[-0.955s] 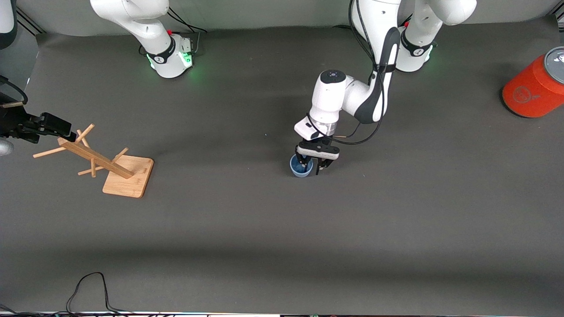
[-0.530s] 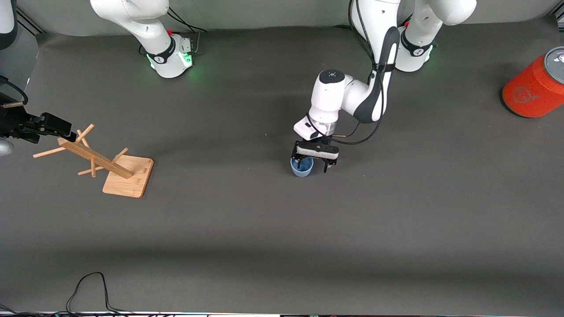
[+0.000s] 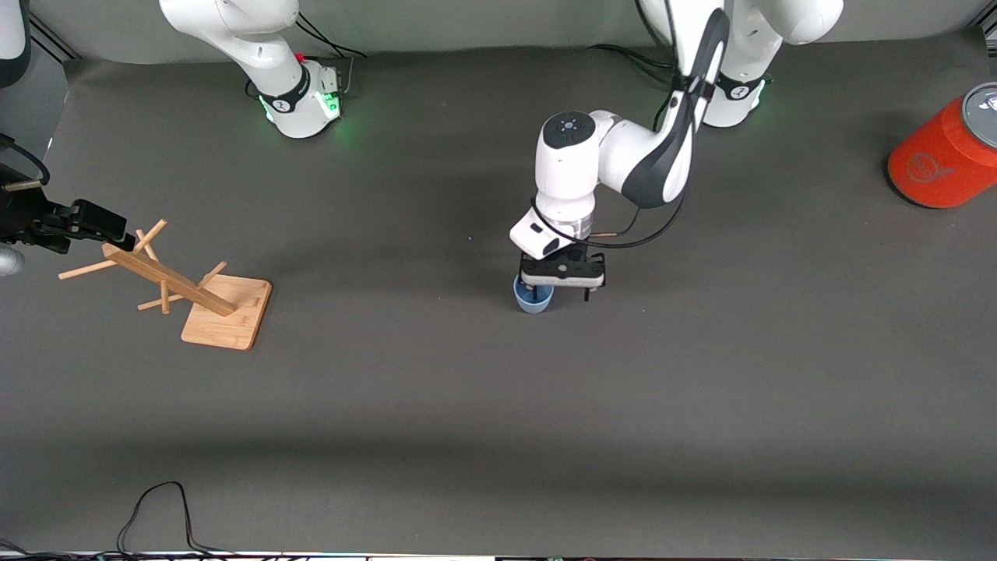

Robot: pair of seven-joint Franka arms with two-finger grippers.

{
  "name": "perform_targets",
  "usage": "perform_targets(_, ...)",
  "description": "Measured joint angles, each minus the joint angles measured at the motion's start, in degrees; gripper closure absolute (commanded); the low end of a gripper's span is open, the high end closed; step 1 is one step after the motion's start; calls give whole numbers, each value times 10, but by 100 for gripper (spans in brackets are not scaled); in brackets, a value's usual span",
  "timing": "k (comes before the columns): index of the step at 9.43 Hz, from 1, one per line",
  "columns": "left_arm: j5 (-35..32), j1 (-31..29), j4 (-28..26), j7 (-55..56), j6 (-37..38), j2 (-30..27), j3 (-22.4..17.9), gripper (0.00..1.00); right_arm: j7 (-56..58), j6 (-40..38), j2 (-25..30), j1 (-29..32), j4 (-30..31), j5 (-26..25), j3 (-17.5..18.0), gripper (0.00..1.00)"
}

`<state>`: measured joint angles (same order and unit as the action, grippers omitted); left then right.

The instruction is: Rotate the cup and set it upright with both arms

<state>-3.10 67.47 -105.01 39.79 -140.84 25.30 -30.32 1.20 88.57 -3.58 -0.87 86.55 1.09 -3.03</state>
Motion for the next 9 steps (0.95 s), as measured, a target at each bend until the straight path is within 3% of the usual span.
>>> perform_targets(3,74,-62,116,-126,158,-1,-2,0,0,0,0,0,1,0,0,0)
perform_targets(5,85,-122,172,-201,253,-12,-4,0,0,0,0,0,1,0,0,0)
perform_targets(9,84,-227,186,-316,390,-91,-10,0,0,0,0,-1,2,0,-1,0)
